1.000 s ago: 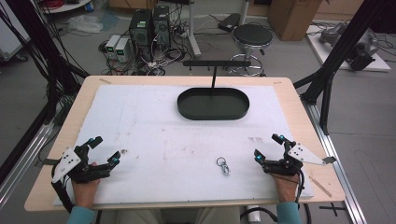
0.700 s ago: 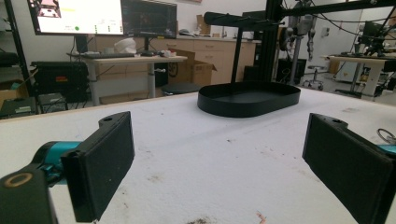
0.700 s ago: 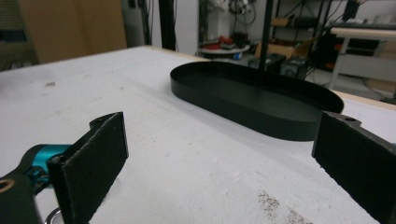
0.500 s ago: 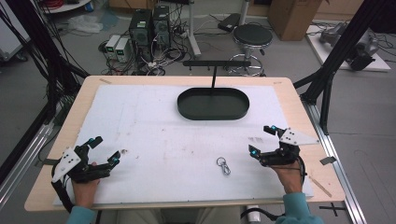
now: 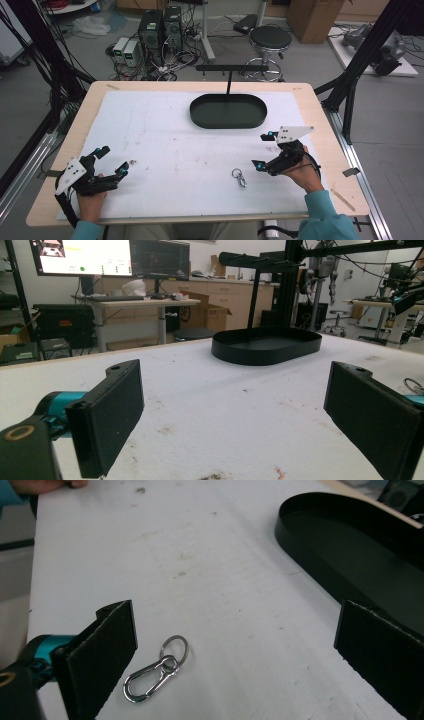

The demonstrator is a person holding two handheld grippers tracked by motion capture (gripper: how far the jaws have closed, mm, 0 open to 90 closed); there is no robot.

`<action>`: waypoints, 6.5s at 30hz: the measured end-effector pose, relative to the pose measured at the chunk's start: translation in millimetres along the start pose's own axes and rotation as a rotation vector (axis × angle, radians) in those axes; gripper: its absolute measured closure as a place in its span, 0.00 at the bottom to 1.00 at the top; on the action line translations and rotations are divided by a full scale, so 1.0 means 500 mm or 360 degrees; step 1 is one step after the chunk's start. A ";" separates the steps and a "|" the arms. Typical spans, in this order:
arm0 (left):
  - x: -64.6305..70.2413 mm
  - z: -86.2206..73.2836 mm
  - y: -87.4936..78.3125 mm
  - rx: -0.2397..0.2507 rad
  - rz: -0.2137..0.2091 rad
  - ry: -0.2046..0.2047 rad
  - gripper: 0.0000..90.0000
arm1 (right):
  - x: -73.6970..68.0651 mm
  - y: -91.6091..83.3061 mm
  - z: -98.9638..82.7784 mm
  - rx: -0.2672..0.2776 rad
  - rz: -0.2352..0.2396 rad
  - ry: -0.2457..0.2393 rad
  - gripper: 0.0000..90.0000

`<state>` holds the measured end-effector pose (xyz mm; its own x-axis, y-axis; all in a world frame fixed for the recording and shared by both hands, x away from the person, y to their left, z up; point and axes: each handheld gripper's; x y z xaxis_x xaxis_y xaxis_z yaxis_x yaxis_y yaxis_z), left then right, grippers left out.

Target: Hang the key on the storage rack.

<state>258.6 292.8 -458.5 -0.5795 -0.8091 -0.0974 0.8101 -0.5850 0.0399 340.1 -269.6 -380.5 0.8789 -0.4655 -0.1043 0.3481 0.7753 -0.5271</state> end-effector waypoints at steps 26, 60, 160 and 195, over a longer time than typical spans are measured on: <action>-0.001 0.000 0.000 -0.0002 0.0003 0.0001 0.10 | -0.008 0.114 0.038 -0.0550 0.0242 -0.0151 0.06; 0.000 0.000 0.000 -0.0002 0.0001 0.0006 0.10 | -0.003 0.169 0.020 -0.0916 0.0513 -0.0158 0.65; 0.000 0.000 -0.001 0.0004 0.0003 0.0006 0.10 | 0.164 -0.054 0.272 -0.0088 -0.0223 0.0093 0.99; 0.000 0.000 -0.001 0.0003 0.0003 0.0010 0.10 | 0.305 -0.053 0.324 -0.0169 -0.0314 0.0266 0.99</action>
<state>258.3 293.1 -458.6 -0.5776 -0.8098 -0.1034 0.8109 -0.5837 0.0420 517.7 -292.1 -245.7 0.7284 -0.6739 -0.1238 0.4634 0.6176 -0.6354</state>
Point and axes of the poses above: each handheld gripper's, and its own axes: y roughly forward along the jaws, z roughly out of its top, x roughly to its right, and after that the axes turned 8 degrees about y, right-handed
